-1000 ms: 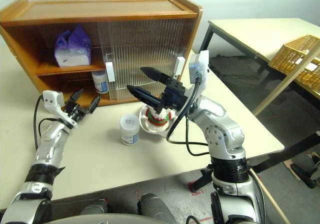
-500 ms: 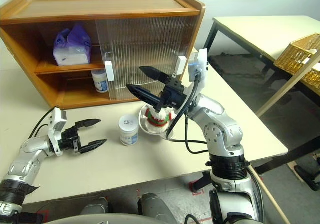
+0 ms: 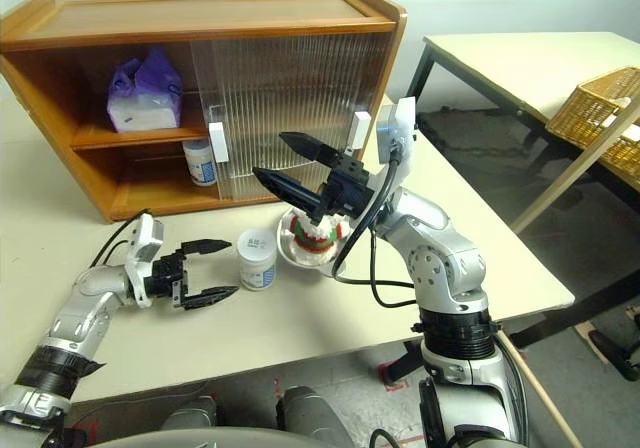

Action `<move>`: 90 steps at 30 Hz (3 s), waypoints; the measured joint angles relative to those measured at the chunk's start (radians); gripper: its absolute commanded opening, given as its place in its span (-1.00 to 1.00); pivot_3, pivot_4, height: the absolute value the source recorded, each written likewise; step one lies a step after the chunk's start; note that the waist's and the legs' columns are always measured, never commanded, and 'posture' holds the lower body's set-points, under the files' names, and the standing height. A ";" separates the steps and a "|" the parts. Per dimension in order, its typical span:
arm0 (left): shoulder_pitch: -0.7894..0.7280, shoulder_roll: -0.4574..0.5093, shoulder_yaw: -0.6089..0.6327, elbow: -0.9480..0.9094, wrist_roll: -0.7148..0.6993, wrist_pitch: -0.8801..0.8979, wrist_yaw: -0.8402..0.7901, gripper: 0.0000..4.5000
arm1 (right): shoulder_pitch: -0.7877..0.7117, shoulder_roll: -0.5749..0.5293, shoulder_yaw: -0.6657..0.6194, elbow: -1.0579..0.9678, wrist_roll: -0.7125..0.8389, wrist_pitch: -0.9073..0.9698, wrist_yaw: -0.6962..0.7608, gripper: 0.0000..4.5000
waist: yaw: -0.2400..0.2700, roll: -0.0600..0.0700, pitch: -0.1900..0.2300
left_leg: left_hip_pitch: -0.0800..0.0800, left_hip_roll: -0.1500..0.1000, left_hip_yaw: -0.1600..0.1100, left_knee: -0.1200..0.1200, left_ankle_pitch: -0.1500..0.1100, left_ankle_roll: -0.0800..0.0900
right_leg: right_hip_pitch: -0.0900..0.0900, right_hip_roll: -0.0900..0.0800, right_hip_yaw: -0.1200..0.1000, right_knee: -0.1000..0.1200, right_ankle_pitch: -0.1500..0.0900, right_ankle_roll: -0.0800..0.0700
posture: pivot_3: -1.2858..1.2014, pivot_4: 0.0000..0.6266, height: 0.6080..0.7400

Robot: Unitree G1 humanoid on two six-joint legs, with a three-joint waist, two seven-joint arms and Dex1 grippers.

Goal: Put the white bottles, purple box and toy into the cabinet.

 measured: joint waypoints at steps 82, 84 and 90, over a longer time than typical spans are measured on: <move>-0.165 -0.101 0.317 0.195 0.024 0.067 0.677 0.36 | 0.011 0.015 0.001 -0.007 -0.004 -0.004 -0.007 1.00 | -0.022 0.001 0.000 | 0.001 -0.003 0.001 0.002 0.008 -0.001 | 0.003 0.001 0.001 -0.002 0.003 0.010 | -0.10 -0.94 1.00; -0.180 -0.102 0.318 0.214 0.027 0.060 0.693 0.36 | 0.011 0.016 0.001 -0.007 -0.004 -0.004 -0.007 1.00 | -0.021 0.001 0.000 | 0.001 -0.003 0.001 0.002 0.009 -0.001 | 0.004 0.001 0.001 -0.002 0.003 0.010 | -0.11 -0.93 1.00; -0.208 -0.105 0.317 0.288 0.067 0.043 0.764 0.36 | 0.012 0.017 0.001 -0.008 -0.005 -0.007 -0.008 1.00 | -0.022 0.001 0.000 | 0.001 -0.004 0.001 0.002 0.012 0.000 | 0.004 0.001 0.001 -0.002 0.003 0.011 | -0.11 -0.93 1.00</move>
